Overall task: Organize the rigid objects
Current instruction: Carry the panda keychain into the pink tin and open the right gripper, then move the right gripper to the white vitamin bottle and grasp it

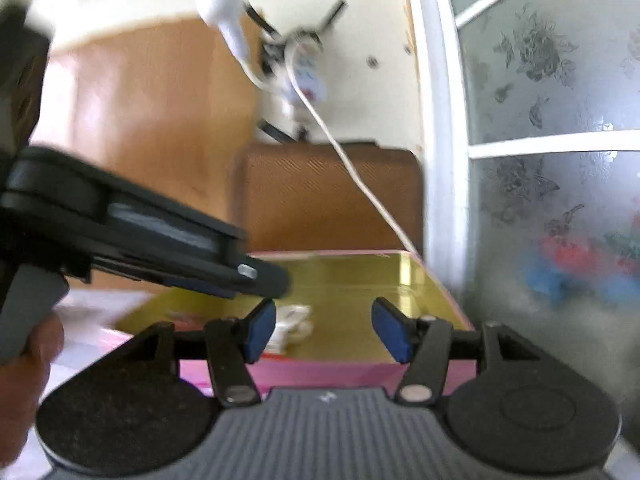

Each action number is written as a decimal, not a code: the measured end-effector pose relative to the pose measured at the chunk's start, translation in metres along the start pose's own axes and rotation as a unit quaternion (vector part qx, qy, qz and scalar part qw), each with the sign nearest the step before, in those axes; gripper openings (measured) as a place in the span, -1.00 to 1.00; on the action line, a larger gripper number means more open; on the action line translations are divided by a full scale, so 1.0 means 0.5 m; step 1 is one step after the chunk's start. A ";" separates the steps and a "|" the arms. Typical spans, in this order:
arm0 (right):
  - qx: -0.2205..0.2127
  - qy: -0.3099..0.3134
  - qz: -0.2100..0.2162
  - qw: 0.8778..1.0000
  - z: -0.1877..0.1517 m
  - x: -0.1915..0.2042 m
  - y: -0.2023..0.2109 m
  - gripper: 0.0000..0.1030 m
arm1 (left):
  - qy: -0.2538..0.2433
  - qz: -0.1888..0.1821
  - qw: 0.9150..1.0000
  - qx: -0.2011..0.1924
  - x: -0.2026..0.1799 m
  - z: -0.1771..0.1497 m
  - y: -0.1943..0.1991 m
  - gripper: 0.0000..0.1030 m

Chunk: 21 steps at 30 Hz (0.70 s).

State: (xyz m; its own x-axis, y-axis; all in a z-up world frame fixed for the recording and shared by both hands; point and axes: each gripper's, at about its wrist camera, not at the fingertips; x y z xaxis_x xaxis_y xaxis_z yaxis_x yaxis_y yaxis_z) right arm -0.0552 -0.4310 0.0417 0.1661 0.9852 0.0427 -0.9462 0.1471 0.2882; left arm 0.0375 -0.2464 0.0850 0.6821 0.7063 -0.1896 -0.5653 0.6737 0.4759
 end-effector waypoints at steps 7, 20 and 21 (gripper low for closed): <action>0.048 0.030 0.124 0.991 -0.029 0.115 0.029 -0.15 | 0.077 0.130 0.988 0.020 0.186 -0.181 0.200 -0.22; 0.185 0.027 0.298 0.936 0.014 0.489 -0.171 -0.31 | 0.230 0.234 0.944 -0.044 0.383 -0.268 0.376 -0.08; 0.196 0.016 0.301 0.933 0.024 0.510 -0.206 -0.31 | 0.230 0.232 0.944 -0.044 0.387 -0.263 0.364 -0.07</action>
Point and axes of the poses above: each gripper's, at about its wrist camera, not at the fingertips, and y roughly against the way its jaws point, x to its left, z to its top, and after that the axes turned 7 degrees about x, right-handed
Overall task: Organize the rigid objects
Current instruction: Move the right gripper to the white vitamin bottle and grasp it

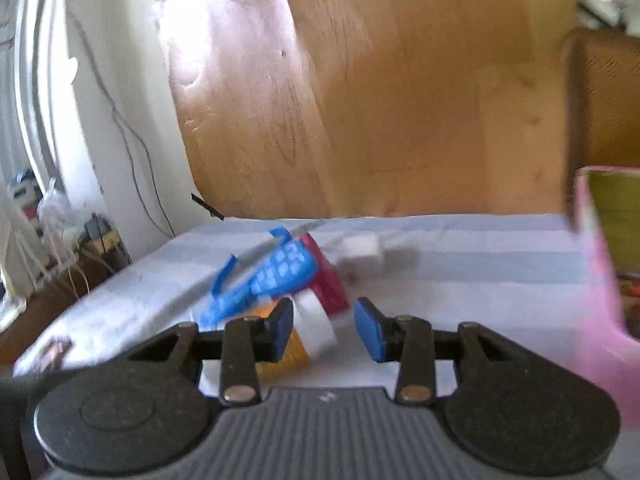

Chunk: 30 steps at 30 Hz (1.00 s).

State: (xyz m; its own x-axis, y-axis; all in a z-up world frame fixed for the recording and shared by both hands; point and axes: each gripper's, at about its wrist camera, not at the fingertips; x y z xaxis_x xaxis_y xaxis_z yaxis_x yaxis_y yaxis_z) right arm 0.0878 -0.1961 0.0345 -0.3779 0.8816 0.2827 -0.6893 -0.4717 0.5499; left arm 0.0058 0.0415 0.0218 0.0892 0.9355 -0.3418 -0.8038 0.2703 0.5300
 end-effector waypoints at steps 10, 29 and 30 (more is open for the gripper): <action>0.064 -0.066 0.029 0.995 0.001 -0.036 -0.060 -0.67 | 0.034 -0.064 0.997 0.022 0.051 0.006 -0.017 -0.36; 0.025 0.253 0.001 0.967 -0.100 0.055 -0.003 0.90 | 0.029 -0.104 0.993 0.050 0.036 0.031 -0.039 0.39; 0.036 0.261 0.013 0.965 -0.091 0.053 -0.022 0.91 | 0.029 -0.107 0.992 0.054 0.036 0.033 -0.044 0.34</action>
Point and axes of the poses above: each gripper's, at about its wrist camera, not at the fingertips, and y roughly against the way its jaws point, x to its left, z to its top, and after that the axes turned 7 degrees about x, right-handed
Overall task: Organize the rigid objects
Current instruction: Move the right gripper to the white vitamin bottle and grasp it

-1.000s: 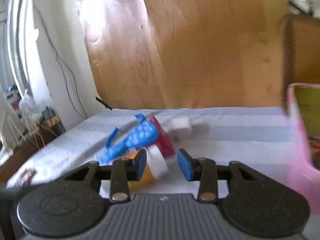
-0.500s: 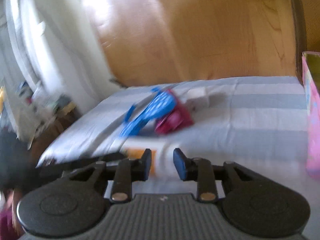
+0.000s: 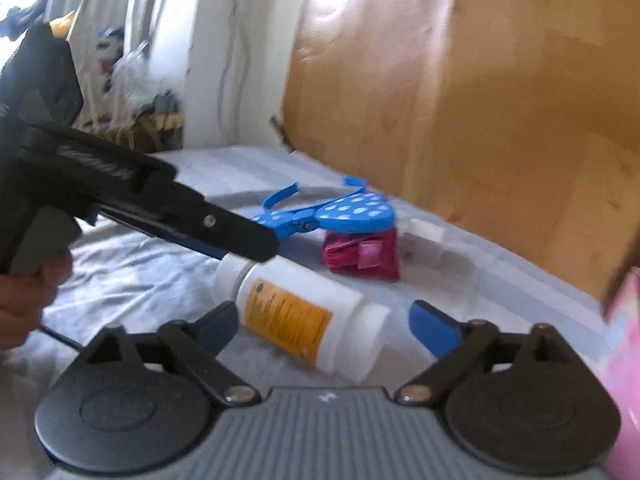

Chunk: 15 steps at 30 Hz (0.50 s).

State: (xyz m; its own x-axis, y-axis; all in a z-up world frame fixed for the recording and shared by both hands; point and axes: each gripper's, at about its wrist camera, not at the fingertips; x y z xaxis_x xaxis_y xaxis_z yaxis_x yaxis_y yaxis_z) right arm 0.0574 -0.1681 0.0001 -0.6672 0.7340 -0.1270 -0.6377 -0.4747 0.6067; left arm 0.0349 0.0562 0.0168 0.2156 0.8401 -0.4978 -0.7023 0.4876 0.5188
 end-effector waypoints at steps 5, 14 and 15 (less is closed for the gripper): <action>0.032 -0.005 0.047 0.998 0.023 -0.020 -0.044 0.77 | -0.019 0.004 1.000 0.011 -0.007 0.005 -0.017 0.12; 0.037 -0.020 0.043 0.998 -0.076 0.011 0.083 0.04 | -0.041 -0.072 0.995 0.062 -0.091 -0.045 -0.052 -0.02; 0.040 -0.015 0.025 0.999 -0.095 0.017 0.102 0.04 | -0.049 -0.085 0.992 0.073 -0.112 -0.057 -0.064 -0.02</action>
Point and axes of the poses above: each gripper's, at about its wrist camera, not at the fingertips, and y roughly against the way its jaws point, x to its left, z to its top, and after that the axes turned 7 degrees about x, right-handed
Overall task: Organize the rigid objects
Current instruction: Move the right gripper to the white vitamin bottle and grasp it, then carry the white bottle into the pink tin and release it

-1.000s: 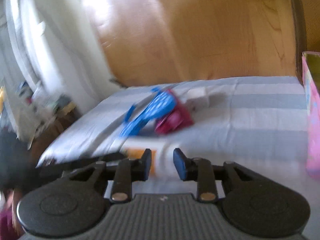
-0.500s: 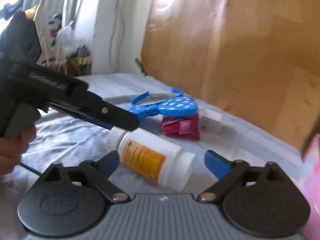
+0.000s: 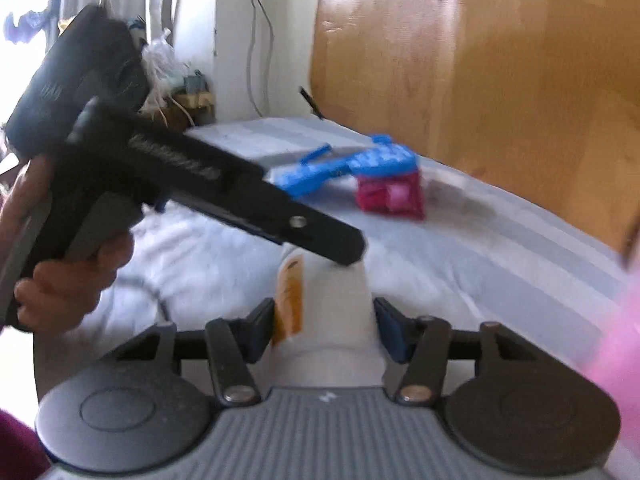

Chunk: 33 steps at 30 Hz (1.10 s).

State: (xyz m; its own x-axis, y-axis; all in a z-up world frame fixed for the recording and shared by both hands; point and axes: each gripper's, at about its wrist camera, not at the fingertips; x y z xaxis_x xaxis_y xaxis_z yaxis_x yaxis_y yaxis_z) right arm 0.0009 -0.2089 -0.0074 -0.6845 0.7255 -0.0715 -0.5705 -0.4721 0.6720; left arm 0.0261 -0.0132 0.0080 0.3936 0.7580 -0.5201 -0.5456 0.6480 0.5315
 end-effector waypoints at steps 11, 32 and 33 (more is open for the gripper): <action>-0.012 -0.113 -0.126 0.986 -0.196 0.006 0.188 0.38 | -0.098 -0.059 0.990 0.083 -0.195 -0.057 -0.170 0.00; -0.067 -0.158 -0.166 0.971 -0.280 0.025 0.262 0.42 | -0.038 -0.059 0.988 0.137 -0.206 -0.088 -0.077 0.27; -0.067 -0.156 -0.163 0.972 -0.282 0.027 0.263 0.38 | -0.040 -0.054 0.988 0.138 -0.209 -0.092 -0.080 0.32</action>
State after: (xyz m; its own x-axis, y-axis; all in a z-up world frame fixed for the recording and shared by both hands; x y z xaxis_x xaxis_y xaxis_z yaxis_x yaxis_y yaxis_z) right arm -0.1475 -0.3318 -0.0240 -0.2975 0.9544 -0.0238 -0.8022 -0.2363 0.5483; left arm -0.0270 -0.1219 0.0103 0.5024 0.6792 -0.5351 -0.2781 0.7129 0.6438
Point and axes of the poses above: each gripper's, at about its wrist camera, not at the fingertips, and y roughly against the way its jaws point, x to its left, z to its top, and after that the axes turned 7 degrees about x, right-handed
